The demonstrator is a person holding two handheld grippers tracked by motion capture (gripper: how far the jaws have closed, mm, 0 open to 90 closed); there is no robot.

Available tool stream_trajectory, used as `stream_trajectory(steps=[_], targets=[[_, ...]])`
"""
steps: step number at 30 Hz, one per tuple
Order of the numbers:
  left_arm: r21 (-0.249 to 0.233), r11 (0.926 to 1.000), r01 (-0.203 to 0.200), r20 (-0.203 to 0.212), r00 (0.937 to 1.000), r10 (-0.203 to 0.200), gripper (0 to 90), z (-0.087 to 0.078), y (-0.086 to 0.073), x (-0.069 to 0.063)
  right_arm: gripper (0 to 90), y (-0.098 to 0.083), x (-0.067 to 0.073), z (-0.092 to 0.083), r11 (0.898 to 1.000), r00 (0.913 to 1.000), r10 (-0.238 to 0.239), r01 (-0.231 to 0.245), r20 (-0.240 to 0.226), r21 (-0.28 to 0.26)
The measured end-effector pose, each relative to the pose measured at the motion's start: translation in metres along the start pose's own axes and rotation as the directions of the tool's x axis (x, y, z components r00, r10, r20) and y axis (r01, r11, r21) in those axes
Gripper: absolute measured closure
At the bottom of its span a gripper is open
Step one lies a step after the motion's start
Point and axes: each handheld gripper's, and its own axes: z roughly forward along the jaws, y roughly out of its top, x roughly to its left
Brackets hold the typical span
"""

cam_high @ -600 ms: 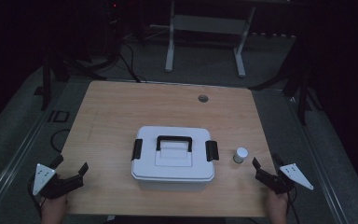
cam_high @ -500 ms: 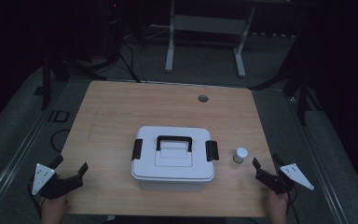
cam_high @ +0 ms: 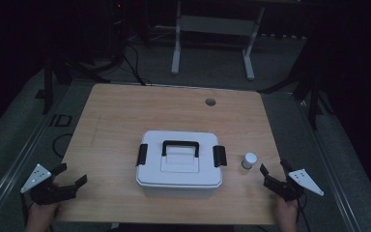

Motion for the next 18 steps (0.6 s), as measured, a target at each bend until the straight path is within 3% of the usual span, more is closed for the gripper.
stream_trajectory(steps=[3, 6, 9, 11, 14, 18], targets=[[0.075, 0.9966, -0.034, 0.033, 0.9990, 0.032, 0.9, -0.002, 0.000, 0.001, 13.2, 0.000, 0.000, 0.000, 1.000, 1.0000, 0.002, -0.002, 0.001, 0.003], [0.143, 0.9874, -0.066, 0.067, 0.9961, 0.057, 0.9, -0.005, 0.003, 0.003, 13.1, 0.000, 0.000, 0.001, 1.000, 1.0000, -0.002, 0.002, 0.000, 0.009], [0.225, 0.9676, -0.115, 0.078, 0.9920, 0.100, 0.8, -0.007, 0.008, 0.004, 13.1, 0.000, 0.001, 0.001, 1.000, 0.9999, -0.011, 0.011, 0.004, 0.013], [0.280, 0.9509, -0.131, 0.103, 0.9890, 0.106, 0.9, -0.006, 0.011, 0.005, 13.0, 0.000, 0.002, 0.001, 1.000, 0.9999, -0.012, 0.012, -0.001, 0.012], [0.355, 0.9183, -0.175, 0.142, 0.9809, 0.132, 0.9, -0.004, 0.015, 0.004, 13.0, 0.000, 0.001, 0.001, 1.000, 0.9999, -0.012, 0.012, -0.003, 0.011], [0.444, 0.8631, -0.241, 0.162, 0.9689, 0.187, 0.9, -0.003, 0.021, 0.002, 13.1, 0.000, 0.001, 0.001, 1.000, 0.9999, -0.013, 0.013, -0.005, 0.009]])
